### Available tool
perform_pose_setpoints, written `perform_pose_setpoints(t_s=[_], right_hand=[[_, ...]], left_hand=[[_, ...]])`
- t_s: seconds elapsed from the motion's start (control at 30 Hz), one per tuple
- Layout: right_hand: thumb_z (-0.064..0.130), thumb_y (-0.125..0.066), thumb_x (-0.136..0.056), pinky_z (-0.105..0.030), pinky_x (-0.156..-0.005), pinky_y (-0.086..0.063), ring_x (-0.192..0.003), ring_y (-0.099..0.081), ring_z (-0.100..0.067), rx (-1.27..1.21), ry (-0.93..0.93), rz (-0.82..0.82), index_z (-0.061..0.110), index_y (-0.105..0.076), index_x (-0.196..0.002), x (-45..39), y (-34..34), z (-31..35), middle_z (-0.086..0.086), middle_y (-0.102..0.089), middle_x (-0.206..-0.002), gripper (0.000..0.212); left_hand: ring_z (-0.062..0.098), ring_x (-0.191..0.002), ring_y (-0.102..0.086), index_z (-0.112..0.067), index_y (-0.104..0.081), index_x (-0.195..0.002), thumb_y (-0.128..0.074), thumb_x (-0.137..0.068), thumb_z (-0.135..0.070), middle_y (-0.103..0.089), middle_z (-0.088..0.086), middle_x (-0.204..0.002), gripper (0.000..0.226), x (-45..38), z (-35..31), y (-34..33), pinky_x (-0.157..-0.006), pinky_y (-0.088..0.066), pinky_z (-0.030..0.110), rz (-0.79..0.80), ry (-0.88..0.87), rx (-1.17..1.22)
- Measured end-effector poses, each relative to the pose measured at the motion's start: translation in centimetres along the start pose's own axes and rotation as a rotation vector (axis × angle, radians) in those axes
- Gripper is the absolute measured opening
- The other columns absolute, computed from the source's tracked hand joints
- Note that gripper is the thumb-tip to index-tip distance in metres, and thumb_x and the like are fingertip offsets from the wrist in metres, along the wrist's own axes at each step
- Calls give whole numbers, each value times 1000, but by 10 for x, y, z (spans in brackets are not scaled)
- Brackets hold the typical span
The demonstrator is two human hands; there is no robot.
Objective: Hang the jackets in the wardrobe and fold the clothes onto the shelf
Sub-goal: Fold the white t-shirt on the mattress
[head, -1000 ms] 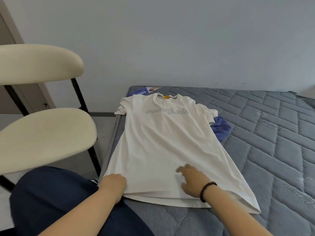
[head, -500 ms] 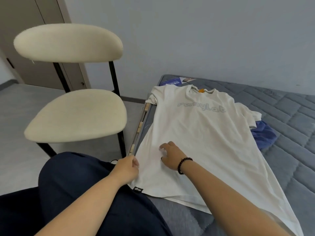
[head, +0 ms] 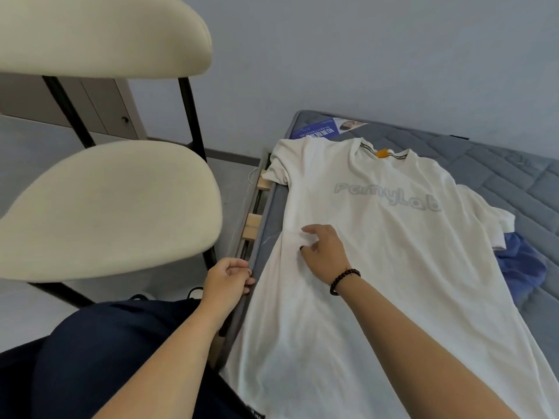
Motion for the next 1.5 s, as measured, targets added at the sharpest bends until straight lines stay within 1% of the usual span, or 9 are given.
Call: perform_pose_setpoints(t_s=[0.37, 0.53, 0.7, 0.83, 0.97, 1.07, 1.23, 1.37, 1.5], right_hand=[[8, -58, -88, -1, -64, -39, -71, -52, 2, 32, 32, -172, 20, -62, -109, -160, 19, 37, 8, -49, -111, 24], [6, -55, -85, -13, -79, -36, -81, -56, -8, 177, 96, -139, 14, -67, -103, -242, 15, 55, -1, -57, -114, 23], [10, -53, -88, -20, -82, -39, -108, -58, -20, 360, 98, -80, 13, -66, -105, -322, 1, 73, -3, -65, -115, 22], [19, -52, -91, -32, -94, -43, -115, -53, -26, 730, 57, 96, 11, -59, -119, -371, -25, 84, -8, -58, -125, 30], [19, -50, -88, -52, -105, -25, -124, -36, -32, 1060, -17, 191, 12, -53, -109, -389, -42, 78, -11, -50, -123, 23], [6, -51, -82, -52, -104, -19, -122, -34, -32, 1151, 1, 186, 13, -54, -102, -394, -46, 77, -9, -55, -111, 22], [6, -45, -85, -38, -96, -25, -106, -55, -16, 632, 215, -97, 27, -68, -97, -395, -41, 87, 9, -67, -107, 33], [1, -49, -81, -42, -97, -45, -100, -62, -20, 420, 134, 41, 27, -63, -75, -395, -54, 82, 4, -69, -94, 29], [-4, -47, -75, -41, -89, -53, -92, -65, -22, 268, 147, 31, 26, -62, -67, -395, -67, 90, 0, -71, -89, 35]], left_hand=[[15, -92, -66, -15, -56, -116, -52, -95, -6, -63, 2, -105, 23, -141, -75, -79, -73, -55, 25, 35, 43, 446], [-1, -85, -65, -15, -50, -132, -59, -91, -5, -55, -3, -124, 43, -194, -89, -99, -73, -49, 17, 6, -17, 517], [9, -71, -65, -23, -60, -84, -55, -94, -13, -65, 1, -86, 16, -231, -103, -99, -59, -54, 20, 71, 47, 497], [9, -51, -50, -16, -65, -96, -61, -91, -18, -60, 0, -65, 7, -255, -94, -103, -47, -43, 22, 80, 62, 360], [12, -64, -47, -16, -65, -103, -60, -90, -16, -57, 0, -81, 14, -263, -84, -106, -57, -48, 32, 90, 90, 335], [12, -67, -53, -21, -61, -98, -56, -92, -7, -60, 1, -83, 16, -259, -81, -100, -58, -44, 24, -41, 93, 496], [13, -91, -58, -12, -52, -104, -51, -95, -5, -61, 1, -102, 12, -253, -72, -87, -66, -42, 7, -436, -66, 541], [12, -95, -60, -9, -49, -112, -56, -90, -1, -62, 0, -104, 25, -253, -73, -86, -88, -48, 22, -300, 46, 709], [12, -92, -67, -5, -59, -117, -68, -86, -12, -70, 0, -97, 34, -259, -69, -84, -87, -53, 28, -86, 40, 758]])
Point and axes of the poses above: each hand's wrist, its own x-axis away from the middle knuckle, its own y-axis out of the back of the hand, z = x × y, the point moved 1 cm from there along -x, towards the middle knuckle
